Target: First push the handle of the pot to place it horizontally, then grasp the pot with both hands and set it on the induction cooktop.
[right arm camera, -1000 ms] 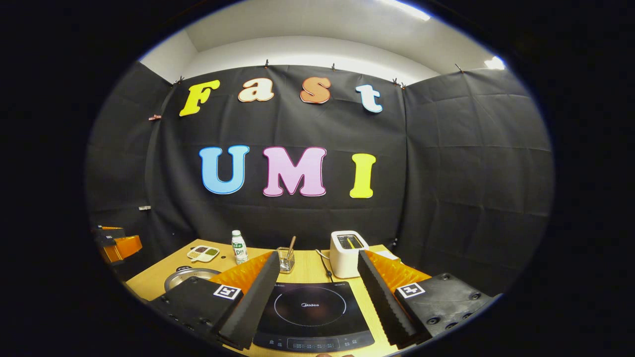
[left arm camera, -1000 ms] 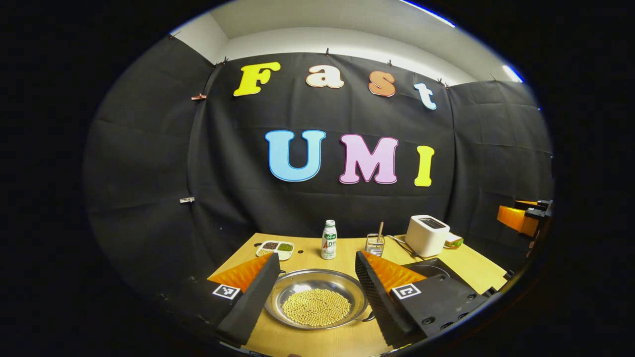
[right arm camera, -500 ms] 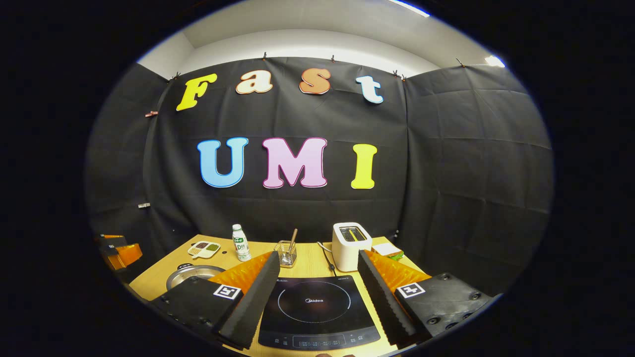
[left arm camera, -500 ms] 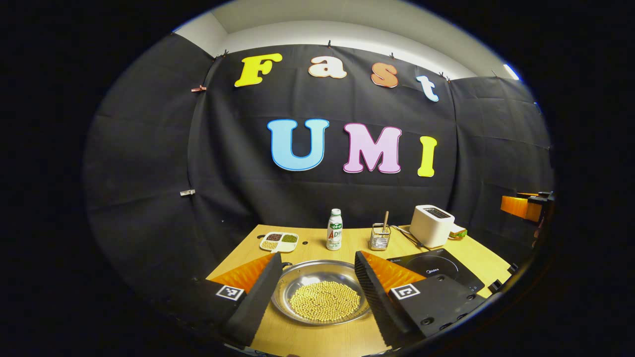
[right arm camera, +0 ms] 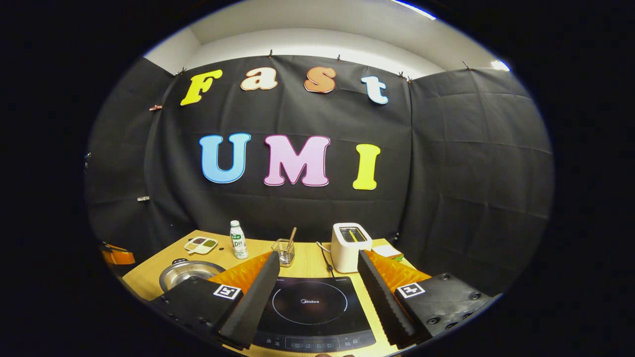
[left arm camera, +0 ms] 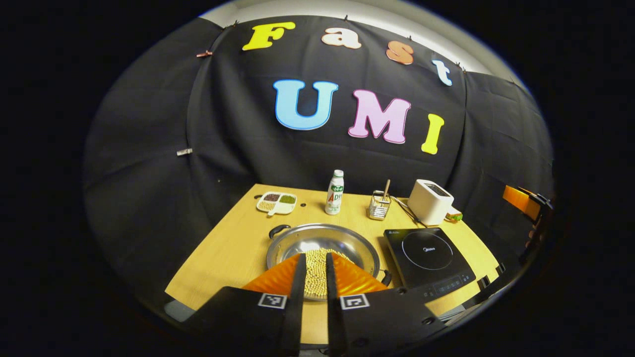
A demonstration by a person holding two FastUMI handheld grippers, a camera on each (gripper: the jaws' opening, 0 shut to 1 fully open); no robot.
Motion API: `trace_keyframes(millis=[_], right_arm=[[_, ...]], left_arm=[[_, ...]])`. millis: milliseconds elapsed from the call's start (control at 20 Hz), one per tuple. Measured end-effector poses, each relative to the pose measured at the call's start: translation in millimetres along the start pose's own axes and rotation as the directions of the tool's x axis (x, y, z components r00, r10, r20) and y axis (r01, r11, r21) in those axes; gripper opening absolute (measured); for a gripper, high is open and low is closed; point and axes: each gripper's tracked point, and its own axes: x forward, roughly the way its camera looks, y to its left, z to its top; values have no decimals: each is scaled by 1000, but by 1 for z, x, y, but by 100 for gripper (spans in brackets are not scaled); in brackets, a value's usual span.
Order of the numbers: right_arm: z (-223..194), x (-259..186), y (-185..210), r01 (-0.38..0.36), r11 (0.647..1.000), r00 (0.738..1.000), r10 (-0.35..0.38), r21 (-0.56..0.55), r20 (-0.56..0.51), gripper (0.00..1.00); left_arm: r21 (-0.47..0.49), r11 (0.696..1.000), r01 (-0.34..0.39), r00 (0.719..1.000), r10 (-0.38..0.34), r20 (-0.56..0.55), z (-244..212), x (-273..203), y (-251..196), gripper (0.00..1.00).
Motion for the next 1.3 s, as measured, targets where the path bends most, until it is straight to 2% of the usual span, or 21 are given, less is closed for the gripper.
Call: trace_keyframes(millis=[50,200,450,650,950,1300], right_arm=[[-4,3,1,-11,1000,1000,11,11,-13,98],[-14,18,1,-38,999,998,39,28,-47,98],[-31,36,3,-94,994,990,99,53,-99,98],[-37,52,-2,-113,991,986,121,70,-115,98],[-44,65,-20,-99,992,985,110,84,-135,98],[-47,68,-51,-53,993,988,67,103,-137,98]], left_arm=[[8,1000,-4,1000,5,-27,-6,1,-1,17],[43,999,11,995,-7,-95,-26,3,-12,5],[66,991,114,969,-96,-227,-72,7,-45,5],[87,988,126,949,-95,-300,-97,28,-57,7],[127,971,205,901,-136,-412,-130,57,-88,5],[170,955,243,847,-124,-518,-162,87,-107,5]])
